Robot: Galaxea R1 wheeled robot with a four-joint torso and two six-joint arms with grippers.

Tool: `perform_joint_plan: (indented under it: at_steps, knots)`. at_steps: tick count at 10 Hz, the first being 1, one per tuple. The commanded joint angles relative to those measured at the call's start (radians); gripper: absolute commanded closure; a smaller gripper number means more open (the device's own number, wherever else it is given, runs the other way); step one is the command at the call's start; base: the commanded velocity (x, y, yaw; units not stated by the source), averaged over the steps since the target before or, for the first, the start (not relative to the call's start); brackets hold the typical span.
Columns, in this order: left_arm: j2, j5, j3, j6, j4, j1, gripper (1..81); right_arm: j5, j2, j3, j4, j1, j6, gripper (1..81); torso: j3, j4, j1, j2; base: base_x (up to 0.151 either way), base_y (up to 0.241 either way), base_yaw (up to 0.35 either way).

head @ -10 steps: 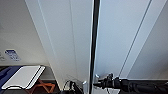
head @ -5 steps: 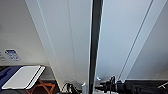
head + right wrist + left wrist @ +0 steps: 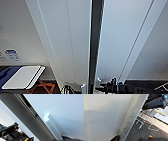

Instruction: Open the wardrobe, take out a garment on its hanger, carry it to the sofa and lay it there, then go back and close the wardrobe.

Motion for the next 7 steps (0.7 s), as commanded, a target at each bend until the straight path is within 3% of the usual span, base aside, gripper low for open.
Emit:
perform_joint_plan:
  at_steps: [1,3,7]
  knots:
    - [0.064,-0.407,0.157,-0.019,-0.114,-0.008,1.0,0.038,0.054,0.181,0.019,0.048,0.029,1.0,0.000,0.000,0.000,0.000,0.000,0.000,0.000]
    - [0.019,-0.440,0.162,-0.018,-0.116,0.012,1.0,0.039,0.034,0.193,0.017,0.024,0.029,1.0,0.000,0.000,0.000,0.000,0.000,0.000,0.000]
    - [-0.008,-0.439,0.196,-0.018,-0.113,0.024,1.0,0.056,-0.001,0.241,-0.007,-0.022,0.029,1.0,0.000,0.000,0.000,0.000,0.000,0.000,0.000]
